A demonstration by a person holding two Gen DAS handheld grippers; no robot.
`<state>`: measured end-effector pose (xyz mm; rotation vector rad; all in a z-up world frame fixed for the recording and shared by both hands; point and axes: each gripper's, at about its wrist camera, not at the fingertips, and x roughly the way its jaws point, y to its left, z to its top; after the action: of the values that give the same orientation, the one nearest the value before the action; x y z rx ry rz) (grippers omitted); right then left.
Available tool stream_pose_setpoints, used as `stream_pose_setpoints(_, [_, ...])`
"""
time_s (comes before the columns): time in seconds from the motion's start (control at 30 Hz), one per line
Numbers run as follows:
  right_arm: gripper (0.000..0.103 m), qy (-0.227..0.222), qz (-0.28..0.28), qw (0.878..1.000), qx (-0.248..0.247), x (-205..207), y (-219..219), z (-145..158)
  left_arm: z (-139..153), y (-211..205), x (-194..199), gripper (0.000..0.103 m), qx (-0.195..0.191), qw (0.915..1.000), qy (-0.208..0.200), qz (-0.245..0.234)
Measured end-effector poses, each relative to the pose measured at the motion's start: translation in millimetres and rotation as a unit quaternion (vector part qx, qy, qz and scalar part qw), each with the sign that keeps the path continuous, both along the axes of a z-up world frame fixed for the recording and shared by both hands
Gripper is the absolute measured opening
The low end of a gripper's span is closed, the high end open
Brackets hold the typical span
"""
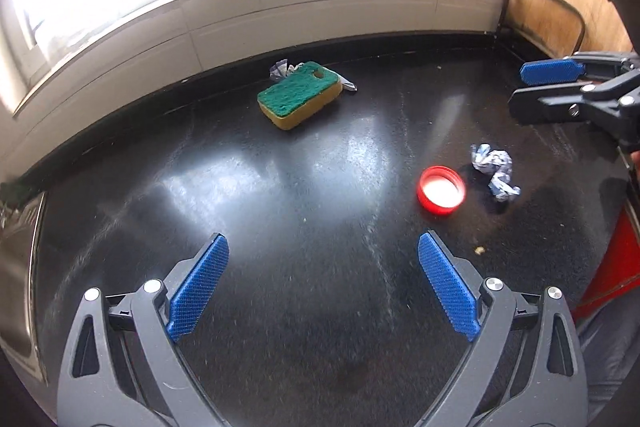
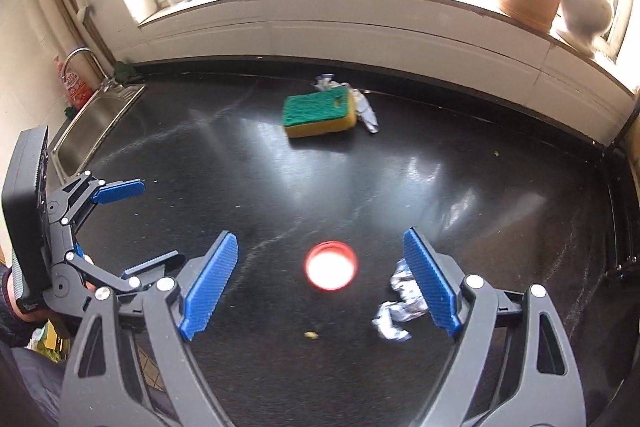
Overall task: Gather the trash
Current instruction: 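Grasp the green-yellow sponge with the left tool while the right tool grasps the crumpled foil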
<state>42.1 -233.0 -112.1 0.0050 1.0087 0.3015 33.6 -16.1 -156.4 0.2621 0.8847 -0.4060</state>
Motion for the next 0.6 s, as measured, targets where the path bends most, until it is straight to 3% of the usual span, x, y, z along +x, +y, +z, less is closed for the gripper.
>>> stream_pose_setpoints(0.17, [0.082,0.012,0.015,1.0,-0.004,34.0,-16.9,-10.4,-12.4,-6.8,40.1,0.093,0.019,0.9996,0.005,-0.02])
stream_pose_setpoints(0.4, [0.082,0.04,0.045,0.998,-0.017,93.0,-32.3,-35.3,-33.4,-28.7,120.4,0.093,0.078,0.9947,-0.012,-0.065])
stream_pose_setpoints(0.6, [0.082,0.071,0.071,0.995,-0.017,141.1,-34.7,-66.3,-55.4,-43.2,193.7,0.093,0.083,0.9919,0.003,-0.097])
